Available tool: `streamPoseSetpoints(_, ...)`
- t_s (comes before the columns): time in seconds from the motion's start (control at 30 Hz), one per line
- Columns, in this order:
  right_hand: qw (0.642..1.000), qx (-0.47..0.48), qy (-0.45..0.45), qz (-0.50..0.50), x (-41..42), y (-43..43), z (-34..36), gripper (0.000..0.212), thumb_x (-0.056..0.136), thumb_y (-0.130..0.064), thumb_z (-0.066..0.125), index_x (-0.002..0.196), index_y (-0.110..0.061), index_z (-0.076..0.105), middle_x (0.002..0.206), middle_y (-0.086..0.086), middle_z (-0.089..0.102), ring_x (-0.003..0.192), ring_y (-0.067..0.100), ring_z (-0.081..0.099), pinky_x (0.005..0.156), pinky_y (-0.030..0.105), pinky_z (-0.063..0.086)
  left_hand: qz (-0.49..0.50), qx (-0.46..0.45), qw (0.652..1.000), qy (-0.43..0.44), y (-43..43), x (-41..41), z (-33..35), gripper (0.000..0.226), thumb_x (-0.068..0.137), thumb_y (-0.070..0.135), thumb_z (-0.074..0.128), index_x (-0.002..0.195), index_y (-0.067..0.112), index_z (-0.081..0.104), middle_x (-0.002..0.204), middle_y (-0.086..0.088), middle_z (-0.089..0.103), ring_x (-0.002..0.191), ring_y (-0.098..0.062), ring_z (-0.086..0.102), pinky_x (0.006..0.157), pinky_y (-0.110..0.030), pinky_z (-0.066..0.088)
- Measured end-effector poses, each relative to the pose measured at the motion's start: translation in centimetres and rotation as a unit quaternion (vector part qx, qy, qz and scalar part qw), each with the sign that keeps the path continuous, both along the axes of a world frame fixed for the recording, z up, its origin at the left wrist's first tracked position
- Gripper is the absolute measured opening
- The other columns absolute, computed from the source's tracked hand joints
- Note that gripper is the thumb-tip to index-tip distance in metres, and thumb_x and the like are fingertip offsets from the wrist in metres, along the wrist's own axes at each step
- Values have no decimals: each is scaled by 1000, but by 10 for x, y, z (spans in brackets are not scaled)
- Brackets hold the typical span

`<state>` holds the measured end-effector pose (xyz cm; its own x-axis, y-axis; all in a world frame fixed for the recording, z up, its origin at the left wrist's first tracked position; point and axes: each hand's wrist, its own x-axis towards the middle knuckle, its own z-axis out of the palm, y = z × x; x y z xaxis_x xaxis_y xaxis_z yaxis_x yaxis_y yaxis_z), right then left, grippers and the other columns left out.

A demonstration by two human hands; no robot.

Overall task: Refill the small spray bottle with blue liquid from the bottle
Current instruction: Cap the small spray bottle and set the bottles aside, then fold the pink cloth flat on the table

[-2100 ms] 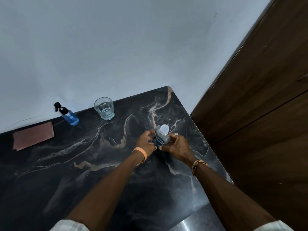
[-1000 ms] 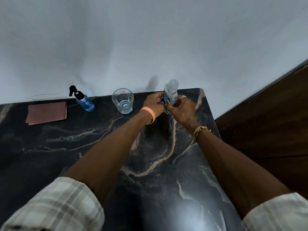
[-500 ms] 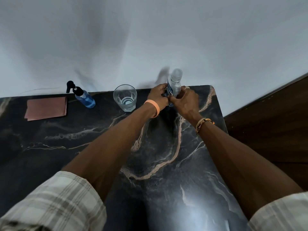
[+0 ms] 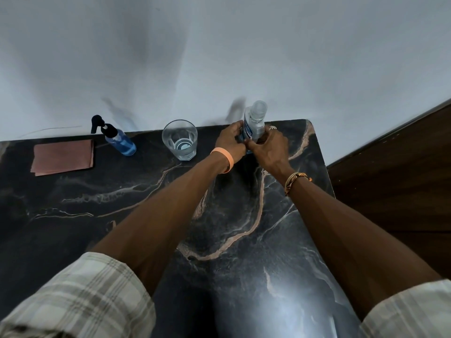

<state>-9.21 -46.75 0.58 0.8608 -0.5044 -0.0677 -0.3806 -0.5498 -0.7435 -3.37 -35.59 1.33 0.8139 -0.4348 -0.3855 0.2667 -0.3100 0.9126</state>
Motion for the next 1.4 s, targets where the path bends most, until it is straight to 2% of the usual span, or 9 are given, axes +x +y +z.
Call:
streamPoseSetpoints(0.13, 1000, 6, 19, 5, 0, 1, 2, 44, 77, -24, 81, 117, -12, 65, 105, 3, 73, 93, 16, 69, 81, 26, 56, 5, -5, 1000, 4, 2, -2, 2, 73, 71, -20, 58, 134, 14, 48, 126, -9, 61, 109, -29, 63, 89, -45, 55)
streamPoseSetpoints(0.33, 1000, 1, 29, -3, -9, 1, 2, 69, 75, -25, 84, 134, -10, 53, 124, 7, 66, 111, 22, 63, 91, 34, 55, 22, 10, 1000, 13, 4, -8, 0, 73, 74, -19, 57, 139, 9, 41, 135, -14, 52, 108, -30, 63, 93, -45, 53)
streamPoseSetpoints(0.47, 998, -5, 48, -44, -25, -1, 0, 87, 77, -43, 80, 146, -10, 39, 141, 12, 52, 128, 26, 50, 101, 39, 49, 26, 50, 998, -11, 11, -12, 4, 69, 73, -9, 68, 136, 10, 47, 129, -10, 57, 105, -20, 58, 91, -39, 53)
streamPoseSetpoints(0.63, 995, 5, 1, -99, -53, -1, 1, 87, 78, -63, 66, 145, -13, 41, 142, 11, 51, 129, 23, 49, 103, 39, 48, 13, 68, 997, -34, 22, -21, 15, 56, 72, -5, 71, 123, 13, 58, 118, -7, 66, 103, -21, 63, 88, -38, 55)
streamPoseSetpoints(0.77, 989, -40, -53, -130, -73, 5, 8, 65, 83, -66, 59, 126, -16, 58, 114, -2, 63, 104, 15, 60, 86, 31, 52, 1, 64, 998, -27, 42, -37, 26, 46, 74, -5, 69, 117, 10, 63, 111, -10, 69, 96, -20, 66, 84, -31, 55)
streamPoseSetpoints(0.9, 988, -64, -51, -131, -86, 21, 14, 43, 86, -68, 53, 92, -26, 62, 80, -11, 62, 73, 7, 61, 67, 34, 56, -8, 50, 999, -21, 73, -54, 37, 42, 76, -7, 67, 116, 6, 64, 105, -14, 70, 83, -18, 63, 72, -27, 52)
streamPoseSetpoints(1.0, 989, -81, -38, -119, -97, 43, 18, 57, 88, -73, 44, 64, -23, 55, 56, -11, 55, 52, 1, 54, 50, 22, 40, -9, 41, 999, -28, 100, -64, 40, 40, 77, -9, 67, 115, 2, 64, 103, -18, 70, 83, -19, 63, 74, -29, 53)
streamPoseSetpoints(1.17, 994, -86, -10, -66, -104, 94, 23, 69, 90, -74, 40, 56, -15, 53, 50, -2, 53, 50, 15, 54, 53, 30, 42, 1, 29, 1000, -11, 153, -73, 38, 38, 77, -8, 68, 113, 1, 64, 102, -19, 70, 86, -21, 64, 82, -33, 54)
streamPoseSetpoints(1.4, 992, -95, -11, 78, -68, 221, 20, 65, 95, -63, 45, 48, -19, 38, 44, -5, 41, 43, 6, 41, 49, 26, 25, 76, 63, 995, -19, 283, -52, 25, 34, 76, -8, 69, 109, 2, 66, 96, -16, 71, 84, -22, 67, 84, -35, 56)
